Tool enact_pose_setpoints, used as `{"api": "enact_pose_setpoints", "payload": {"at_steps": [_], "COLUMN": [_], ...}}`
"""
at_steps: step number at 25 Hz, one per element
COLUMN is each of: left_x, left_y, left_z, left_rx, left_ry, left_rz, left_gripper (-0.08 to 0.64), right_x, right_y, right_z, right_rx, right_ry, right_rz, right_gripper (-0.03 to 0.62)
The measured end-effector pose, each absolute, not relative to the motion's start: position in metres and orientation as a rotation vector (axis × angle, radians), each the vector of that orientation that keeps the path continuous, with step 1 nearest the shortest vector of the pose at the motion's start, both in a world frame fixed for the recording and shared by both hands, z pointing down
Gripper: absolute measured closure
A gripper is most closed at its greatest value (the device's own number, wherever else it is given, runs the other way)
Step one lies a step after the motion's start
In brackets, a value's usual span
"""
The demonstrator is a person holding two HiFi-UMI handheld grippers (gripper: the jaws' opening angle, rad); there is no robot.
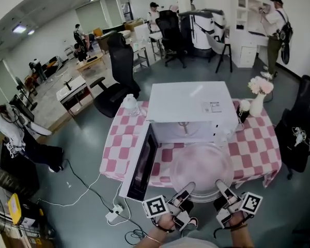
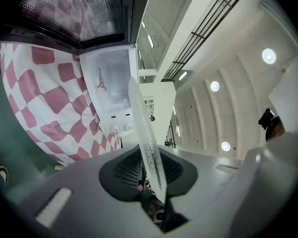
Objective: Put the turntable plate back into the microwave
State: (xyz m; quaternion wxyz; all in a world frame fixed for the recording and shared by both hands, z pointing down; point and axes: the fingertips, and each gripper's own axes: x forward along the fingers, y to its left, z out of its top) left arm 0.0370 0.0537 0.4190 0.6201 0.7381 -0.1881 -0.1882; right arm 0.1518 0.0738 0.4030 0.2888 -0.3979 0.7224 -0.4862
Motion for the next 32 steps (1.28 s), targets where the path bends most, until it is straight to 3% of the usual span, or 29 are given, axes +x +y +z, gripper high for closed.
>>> {"api": "enact_pose_setpoints", "payload": {"at_steps": [32], "left_x": [0.024], "left_y": [-0.071], "left_z": [0.517], "left_rx": [1.781], "left_ry": [-0.571], "left_rz": [-0.499], "left_gripper": [0.495], "right_x": [0.140], "right_y": [-0.047], "right_z": [0.515], "right_rx": [-0.927], "right_ry": [1.647], "right_rz": [-1.469], "right_gripper": [0.545]}}
